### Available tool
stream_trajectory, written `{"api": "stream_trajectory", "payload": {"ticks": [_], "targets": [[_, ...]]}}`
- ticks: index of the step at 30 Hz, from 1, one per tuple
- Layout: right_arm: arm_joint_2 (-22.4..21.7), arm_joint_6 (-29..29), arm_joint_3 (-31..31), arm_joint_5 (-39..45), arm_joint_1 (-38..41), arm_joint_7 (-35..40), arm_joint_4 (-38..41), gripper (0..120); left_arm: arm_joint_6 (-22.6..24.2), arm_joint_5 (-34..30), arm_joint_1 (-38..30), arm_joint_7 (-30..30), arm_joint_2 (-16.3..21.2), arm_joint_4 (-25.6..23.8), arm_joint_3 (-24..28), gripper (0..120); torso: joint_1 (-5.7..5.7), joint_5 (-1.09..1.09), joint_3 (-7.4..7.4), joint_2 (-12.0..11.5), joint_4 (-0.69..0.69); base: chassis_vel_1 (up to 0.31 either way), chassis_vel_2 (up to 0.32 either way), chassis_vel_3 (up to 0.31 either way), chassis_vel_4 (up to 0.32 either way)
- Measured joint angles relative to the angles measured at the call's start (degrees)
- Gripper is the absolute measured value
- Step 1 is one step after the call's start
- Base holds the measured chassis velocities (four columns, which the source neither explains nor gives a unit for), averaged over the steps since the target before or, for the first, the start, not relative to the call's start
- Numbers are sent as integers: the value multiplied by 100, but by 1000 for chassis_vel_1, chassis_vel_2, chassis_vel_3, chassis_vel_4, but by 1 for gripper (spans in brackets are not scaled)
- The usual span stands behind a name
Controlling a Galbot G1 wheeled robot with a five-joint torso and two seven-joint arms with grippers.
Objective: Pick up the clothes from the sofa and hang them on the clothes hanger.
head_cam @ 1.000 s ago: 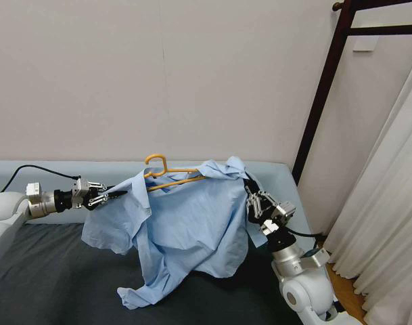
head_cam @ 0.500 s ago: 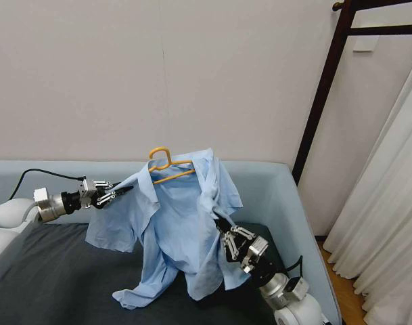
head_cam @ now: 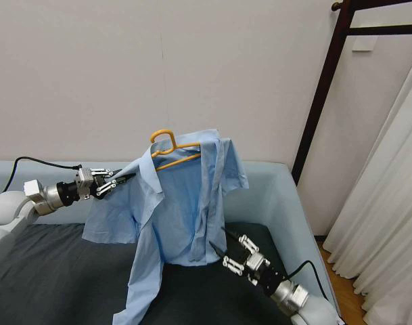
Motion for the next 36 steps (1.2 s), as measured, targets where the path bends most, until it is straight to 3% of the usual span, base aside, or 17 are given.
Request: {"api": "stream_trajectory", "payload": {"ticks": [1,4,6,9,14,27,36], "targets": [[0,0,0,0,0,0,0,69,0,0,0,0,0,0,0,7,0,0,0,0,0,0,0,0,0],[-27,-767,-322,919,481,1210,338,82,-20,131,406,59,-35,-104,-300,7,0,0,0,0,0,0,0,0,0],[-101,-999,-528,1297,830,1622,309,90,-46,232,685,104,-77,-162,-471,7,0,0,1,0,-1,0,0,0,0],[-200,-1077,-669,1410,1234,1694,24,98,-86,344,1030,147,-143,-227,-651,7,0,0,1,-1,0,0,0,0,0],[-249,-1121,-809,1592,1777,1675,-418,99,-123,495,1434,214,-269,-297,-850,7,1,0,2,-1,-1,0,0,0,0],[-202,-1399,-868,1102,1822,1419,-529,56,-154,537,1555,255,-322,-316,-982,7,1,0,1,-1,-1,0,0,0,0],[-198,-1417,-720,787,1671,1022,-602,20,-136,497,1484,236,-210,-377,-955,7,1,1,1,-1,-1,0,0,0,0]]}}
